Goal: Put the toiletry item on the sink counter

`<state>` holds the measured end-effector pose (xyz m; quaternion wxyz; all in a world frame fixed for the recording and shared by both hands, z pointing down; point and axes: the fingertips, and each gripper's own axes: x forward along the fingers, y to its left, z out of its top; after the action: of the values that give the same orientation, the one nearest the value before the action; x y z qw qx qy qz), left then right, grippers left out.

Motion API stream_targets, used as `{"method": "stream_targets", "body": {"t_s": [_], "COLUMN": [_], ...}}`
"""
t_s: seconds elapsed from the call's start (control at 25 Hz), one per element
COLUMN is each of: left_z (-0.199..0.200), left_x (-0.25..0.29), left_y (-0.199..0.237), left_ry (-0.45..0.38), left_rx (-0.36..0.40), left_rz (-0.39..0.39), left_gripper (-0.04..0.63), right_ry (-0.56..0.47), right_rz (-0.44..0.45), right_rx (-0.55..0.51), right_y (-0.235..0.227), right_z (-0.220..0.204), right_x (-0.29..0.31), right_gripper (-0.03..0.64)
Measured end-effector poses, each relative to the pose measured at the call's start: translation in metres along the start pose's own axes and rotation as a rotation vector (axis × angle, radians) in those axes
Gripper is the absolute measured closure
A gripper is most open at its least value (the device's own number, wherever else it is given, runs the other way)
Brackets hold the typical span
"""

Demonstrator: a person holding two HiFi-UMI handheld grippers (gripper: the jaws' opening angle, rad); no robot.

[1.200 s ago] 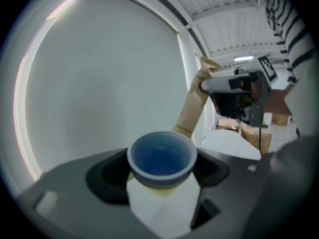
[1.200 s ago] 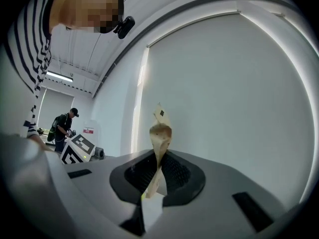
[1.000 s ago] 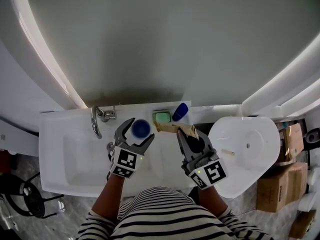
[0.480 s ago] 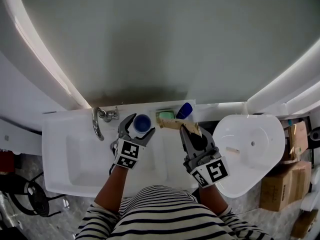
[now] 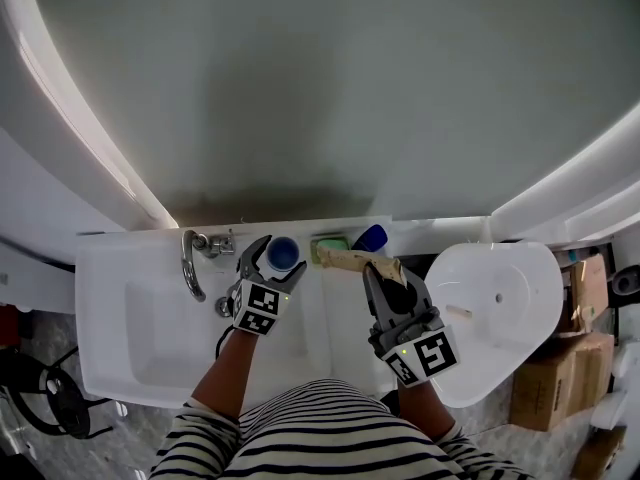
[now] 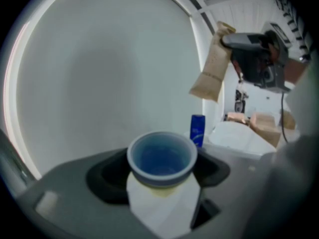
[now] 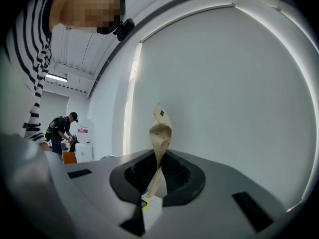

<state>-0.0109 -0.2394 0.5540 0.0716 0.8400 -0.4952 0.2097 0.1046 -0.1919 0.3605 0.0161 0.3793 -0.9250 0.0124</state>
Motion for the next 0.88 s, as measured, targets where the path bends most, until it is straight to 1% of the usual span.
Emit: {"method": "stream_targets", "body": {"t_s": [0.4,0.52,0.72,0.88], "left_z": [-0.037,-0.042,-0.051,-0.058], "left_x": [0.031,0.037,0.046,0.053], "left_y": [0.013,0.017,0.017,0.020], "left_ry": [0.018,0.015,0.023,0.025], "left_rx": [-0.024,-0.029,-0.021,-0.033], "left_rz": [-0.008,-0.008,-0.030,-0.034], "left_gripper": [0.221,0.221,0.221,0.221], "right_ry": [0.053,0.065,0.074,0.080], "right_rz": [0.014,0.024,0.034,0.036], "right_rx": [-0.001,0.006,0.024,0.029], "right_y": [-0.003,-0.003,-0.004,-0.006], "right_z": [-0.014,-0.018,-0.023,-0.025], "right_x": [0.024,0.032,0.043,0.049], "right_gripper": [0.586,0.586,0.586,0.586]}}
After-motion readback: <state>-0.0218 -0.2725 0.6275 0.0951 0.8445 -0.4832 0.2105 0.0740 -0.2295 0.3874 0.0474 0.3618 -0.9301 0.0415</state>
